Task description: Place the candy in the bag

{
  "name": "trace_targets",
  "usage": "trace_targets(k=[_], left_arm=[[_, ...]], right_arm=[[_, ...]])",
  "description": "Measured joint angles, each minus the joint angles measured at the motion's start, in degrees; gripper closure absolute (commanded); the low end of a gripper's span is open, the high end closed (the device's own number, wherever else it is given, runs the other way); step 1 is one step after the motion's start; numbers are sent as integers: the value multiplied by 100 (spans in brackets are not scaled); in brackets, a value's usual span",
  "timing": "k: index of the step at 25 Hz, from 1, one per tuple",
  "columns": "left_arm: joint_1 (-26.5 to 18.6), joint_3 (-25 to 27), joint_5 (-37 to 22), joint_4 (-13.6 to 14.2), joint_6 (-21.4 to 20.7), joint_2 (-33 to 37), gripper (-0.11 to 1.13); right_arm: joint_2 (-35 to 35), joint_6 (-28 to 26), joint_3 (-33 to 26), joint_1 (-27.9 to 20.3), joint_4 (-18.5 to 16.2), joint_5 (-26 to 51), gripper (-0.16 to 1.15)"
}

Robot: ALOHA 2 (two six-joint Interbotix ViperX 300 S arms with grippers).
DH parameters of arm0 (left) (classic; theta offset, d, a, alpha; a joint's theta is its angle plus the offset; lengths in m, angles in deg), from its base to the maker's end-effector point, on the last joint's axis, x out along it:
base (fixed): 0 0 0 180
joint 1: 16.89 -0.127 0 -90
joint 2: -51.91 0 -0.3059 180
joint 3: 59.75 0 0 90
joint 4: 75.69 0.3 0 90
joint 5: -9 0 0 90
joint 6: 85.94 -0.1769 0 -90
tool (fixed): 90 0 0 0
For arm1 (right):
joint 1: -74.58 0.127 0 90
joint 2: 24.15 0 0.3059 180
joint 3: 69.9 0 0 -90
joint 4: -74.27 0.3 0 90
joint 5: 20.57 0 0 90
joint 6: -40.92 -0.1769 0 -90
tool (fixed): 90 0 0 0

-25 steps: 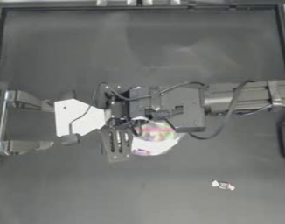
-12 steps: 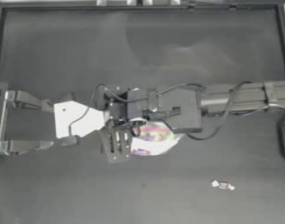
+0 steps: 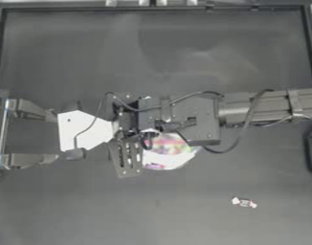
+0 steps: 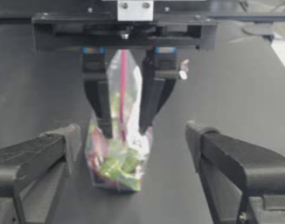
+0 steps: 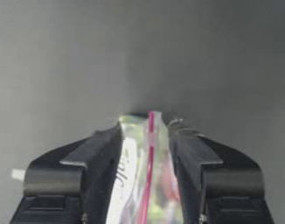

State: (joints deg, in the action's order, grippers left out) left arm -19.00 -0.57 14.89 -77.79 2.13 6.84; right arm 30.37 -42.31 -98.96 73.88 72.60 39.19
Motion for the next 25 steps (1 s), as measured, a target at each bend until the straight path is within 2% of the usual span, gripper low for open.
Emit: trace_targets(k=[15,25], left_arm=[[-9,0,0,0,0,0,1],[0,53,0,-9,0,-9,1]], right_arm=[[-9,0,0,0,0,18,26],[-9,0,0,0,-53,26,65]])
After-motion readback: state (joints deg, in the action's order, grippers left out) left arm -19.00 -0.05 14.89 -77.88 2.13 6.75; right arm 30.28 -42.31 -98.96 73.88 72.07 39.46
